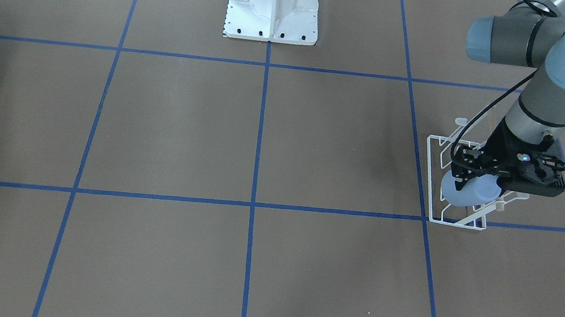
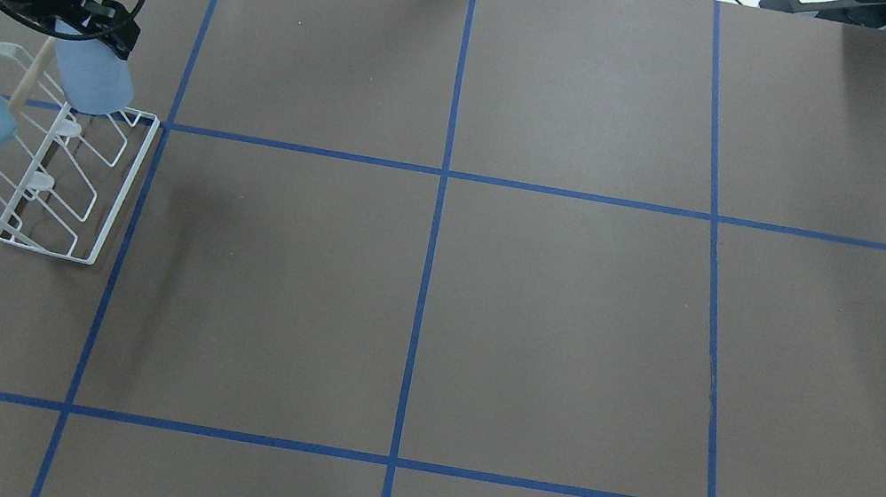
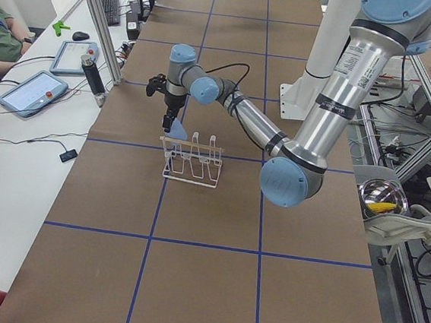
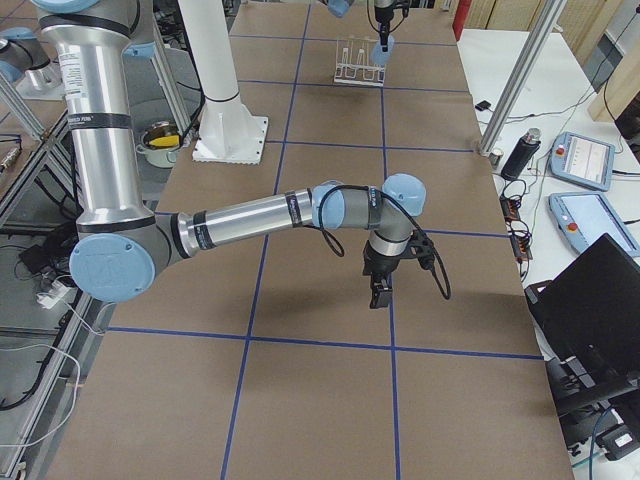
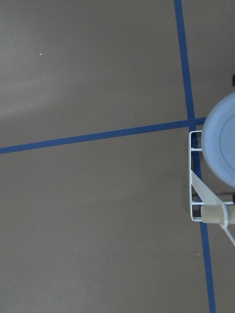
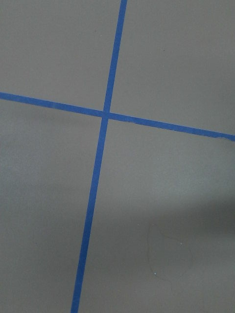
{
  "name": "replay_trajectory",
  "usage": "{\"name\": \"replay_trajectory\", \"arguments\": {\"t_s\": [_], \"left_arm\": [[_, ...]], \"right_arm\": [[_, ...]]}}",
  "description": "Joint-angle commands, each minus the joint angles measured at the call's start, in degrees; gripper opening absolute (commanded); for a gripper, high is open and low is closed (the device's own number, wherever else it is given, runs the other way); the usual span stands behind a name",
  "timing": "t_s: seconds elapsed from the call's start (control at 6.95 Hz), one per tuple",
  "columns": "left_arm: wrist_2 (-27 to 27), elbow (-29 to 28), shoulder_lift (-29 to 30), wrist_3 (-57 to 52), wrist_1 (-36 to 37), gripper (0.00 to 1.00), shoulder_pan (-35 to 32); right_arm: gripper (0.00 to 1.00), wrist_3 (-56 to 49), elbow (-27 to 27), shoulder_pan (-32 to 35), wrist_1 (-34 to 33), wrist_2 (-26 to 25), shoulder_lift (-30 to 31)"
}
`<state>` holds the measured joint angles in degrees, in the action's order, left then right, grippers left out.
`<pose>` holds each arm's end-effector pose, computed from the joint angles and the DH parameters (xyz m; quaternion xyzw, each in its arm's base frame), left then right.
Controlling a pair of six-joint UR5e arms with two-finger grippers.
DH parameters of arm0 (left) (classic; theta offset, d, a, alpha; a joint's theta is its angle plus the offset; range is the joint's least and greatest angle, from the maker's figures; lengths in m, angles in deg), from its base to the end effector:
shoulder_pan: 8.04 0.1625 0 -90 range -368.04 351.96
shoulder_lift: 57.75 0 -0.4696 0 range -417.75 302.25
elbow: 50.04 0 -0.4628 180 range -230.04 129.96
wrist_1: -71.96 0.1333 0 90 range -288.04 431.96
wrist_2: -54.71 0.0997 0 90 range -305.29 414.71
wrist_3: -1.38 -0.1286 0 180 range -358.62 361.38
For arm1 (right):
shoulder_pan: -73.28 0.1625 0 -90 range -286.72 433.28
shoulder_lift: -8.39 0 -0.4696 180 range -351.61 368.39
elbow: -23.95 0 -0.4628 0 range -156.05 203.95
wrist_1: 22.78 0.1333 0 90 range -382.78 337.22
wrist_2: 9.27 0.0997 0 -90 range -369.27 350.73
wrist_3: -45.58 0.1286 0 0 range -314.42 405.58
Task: Hang cup on cup holder
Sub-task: 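Lower the cup onto a rack hook and open the left gripper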
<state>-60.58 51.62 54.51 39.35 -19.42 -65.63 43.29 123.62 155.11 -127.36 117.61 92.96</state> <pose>0.3146 -0.6418 0.3761 0.1216 0.3410 0.0212 0.9319 -0.0286 -0.5939 0.6114 -0.0119 -0.3161 -0.0879 0.9446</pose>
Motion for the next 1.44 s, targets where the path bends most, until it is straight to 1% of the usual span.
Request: {"name": "replay_trajectory", "arguments": {"t_s": [0.0, 0.14, 0.43, 0.58, 0.72, 0.86, 1.01, 1.15, 1.29], "left_arm": [[-0.28, 0.63, -0.11, 0.0, -0.47, 0.98, -0.59], [-0.54, 1.94, 0.07, -0.09, -0.03, 0.98, -1.99], [-7.89, 3.62, 0.25, -0.27, 0.06, 0.98, -6.55], [-10.8, 5.8, -0.1, -0.53, 1.19, 0.98, -9.44], [-11.61, 9.48, -2.89, -2.1, 3.99, 0.98, -11.39], [-11.71, 11.43, -7.79, -10.64, 4.02, 0.98, -13.84], [-11.97, 11.28, -11.67, -17.77, 4.19, 0.98, -18.04], [-11.97, 10.58, -17.1, -21.76, 3.41, 0.98, -20.44], [-12.06, 7.0, -18.9, -26.5, 3.31, 0.98, -23.59]], "right_arm": [[1.0, -0.17, -0.09, 0.0, 0.07, 0.56, -0.02], [1.0, -0.08, -0.09, 0.0, 0.07, 0.56, -0.11], [1.0, -0.08, -0.09, 0.0, 0.07, 0.56, -0.19], [1.0, -0.17, 0.43, 0.0, 0.07, 1.35, 0.07], [1.0, -0.17, 0.44, 0.09, -0.01, 3.27, 0.42], [1.0, 0.01, 0.09, 0.09, 0.07, 3.29, 0.42], [1.0, 0.09, 0.0, 0.26, -0.01, 3.2, 0.42], [1.0, 0.01, 0.0, 0.52, -0.02, 3.29, 1.29], [1.0, -0.08, -0.09, 1.05, 0.07, 3.29, 1.47]]}}
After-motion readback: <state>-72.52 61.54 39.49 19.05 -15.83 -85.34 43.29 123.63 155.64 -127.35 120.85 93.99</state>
